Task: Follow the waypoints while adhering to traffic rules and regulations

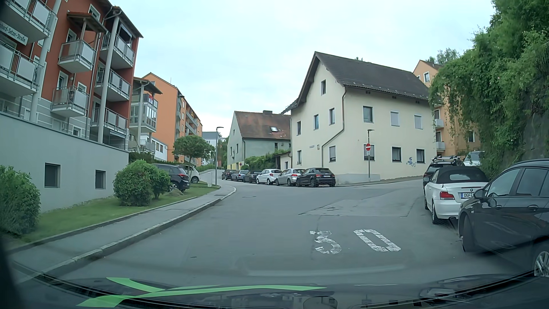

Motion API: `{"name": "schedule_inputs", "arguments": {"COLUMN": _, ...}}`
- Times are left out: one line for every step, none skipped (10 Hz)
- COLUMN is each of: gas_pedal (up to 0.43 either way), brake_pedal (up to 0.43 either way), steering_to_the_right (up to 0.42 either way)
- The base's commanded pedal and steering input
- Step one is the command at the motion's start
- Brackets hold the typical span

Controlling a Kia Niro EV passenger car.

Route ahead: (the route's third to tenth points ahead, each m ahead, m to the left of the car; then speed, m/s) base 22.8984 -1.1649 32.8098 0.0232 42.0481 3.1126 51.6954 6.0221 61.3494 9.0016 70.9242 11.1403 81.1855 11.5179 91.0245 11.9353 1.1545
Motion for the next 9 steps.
{"name": "schedule_inputs", "arguments": {"gas_pedal": 0.15, "brake_pedal": 0.116, "steering_to_the_right": 0.153}}
{"name": "schedule_inputs", "arguments": {"gas_pedal": 0.157, "brake_pedal": 0.116, "steering_to_the_right": 0.136}}
{"name": "schedule_inputs", "arguments": {"gas_pedal": 0.157, "brake_pedal": 0.116, "steering_to_the_right": 0.12}}
{"name": "schedule_inputs", "arguments": {"gas_pedal": 0.169, "brake_pedal": 0.116, "steering_to_the_right": 0.105}}
{"name": "schedule_inputs", "arguments": {"gas_pedal": 0.169, "brake_pedal": 0.116, "steering_to_the_right": 0.089}}
{"name": "schedule_inputs", "arguments": {"gas_pedal": 0.169, "brake_pedal": 0.116, "steering_to_the_right": 0.079}}
{"name": "schedule_inputs", "arguments": {"gas_pedal": 0.169, "brake_pedal": 0.116, "steering_to_the_right": 0.067}}
{"name": "schedule_inputs", "arguments": {"gas_pedal": 0.169, "brake_pedal": 0.116, "steering_to_the_right": 0.055}}
{"name": "schedule_inputs", "arguments": {"gas_pedal": 0.169, "brake_pedal": 0.116, "steering_to_the_right": 0.049}}
